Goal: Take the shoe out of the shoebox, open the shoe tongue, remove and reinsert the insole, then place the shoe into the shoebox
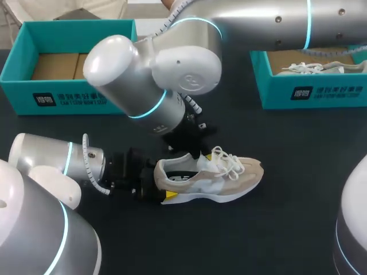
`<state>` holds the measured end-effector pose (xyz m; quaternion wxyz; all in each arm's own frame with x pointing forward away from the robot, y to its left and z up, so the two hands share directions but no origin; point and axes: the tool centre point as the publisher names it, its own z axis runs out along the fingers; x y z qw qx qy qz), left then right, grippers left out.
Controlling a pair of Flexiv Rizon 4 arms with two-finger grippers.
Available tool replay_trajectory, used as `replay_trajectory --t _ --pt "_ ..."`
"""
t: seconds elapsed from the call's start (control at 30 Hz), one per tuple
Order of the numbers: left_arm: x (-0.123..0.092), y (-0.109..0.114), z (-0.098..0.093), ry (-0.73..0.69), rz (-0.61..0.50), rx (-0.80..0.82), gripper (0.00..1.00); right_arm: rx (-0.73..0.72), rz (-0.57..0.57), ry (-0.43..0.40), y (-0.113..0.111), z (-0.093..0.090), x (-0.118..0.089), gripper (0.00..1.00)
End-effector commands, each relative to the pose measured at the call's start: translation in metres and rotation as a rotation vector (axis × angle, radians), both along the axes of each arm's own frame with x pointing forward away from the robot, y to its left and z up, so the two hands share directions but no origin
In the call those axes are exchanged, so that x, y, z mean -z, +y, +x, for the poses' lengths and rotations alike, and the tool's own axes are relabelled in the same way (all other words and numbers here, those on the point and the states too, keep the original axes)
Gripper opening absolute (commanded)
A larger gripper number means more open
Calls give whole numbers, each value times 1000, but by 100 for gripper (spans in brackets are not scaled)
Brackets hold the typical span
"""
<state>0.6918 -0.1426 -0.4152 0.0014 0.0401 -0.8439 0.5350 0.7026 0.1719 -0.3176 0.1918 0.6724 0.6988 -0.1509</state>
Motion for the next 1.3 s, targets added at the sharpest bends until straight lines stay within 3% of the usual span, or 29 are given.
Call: replay_trajectory --t 0.03,0.23,0.37,0.57,0.87,1.13,1.17,1.23,1.3 --pt "6 3 -3 0 2 -2 0 354 179 -169 -17 3 7 0" --pt "6 3 -3 0 2 -2 0 337 222 -179 -34 16 -15 0" --pt "6 3 -3 0 2 -2 0 311 384 -123 -54 22 -13 0" --pt "6 3 -3 0 2 -2 0 341 500 -105 -84 30 3 0" --pt "6 3 -3 0 2 -2 0 359 513 -93 -114 37 26 0" --pt "6 3 -3 0 2 -2 0 353 508 -93 -128 36 60 4" --pt "6 3 -3 0 2 -2 0 360 509 -94 -129 35 63 9" --pt "6 3 -3 0 2 -2 0 382 499 -96 -131 33 68 33" --pt "6 3 -3 0 2 -2 0 391 477 -92 -133 31 71 45"
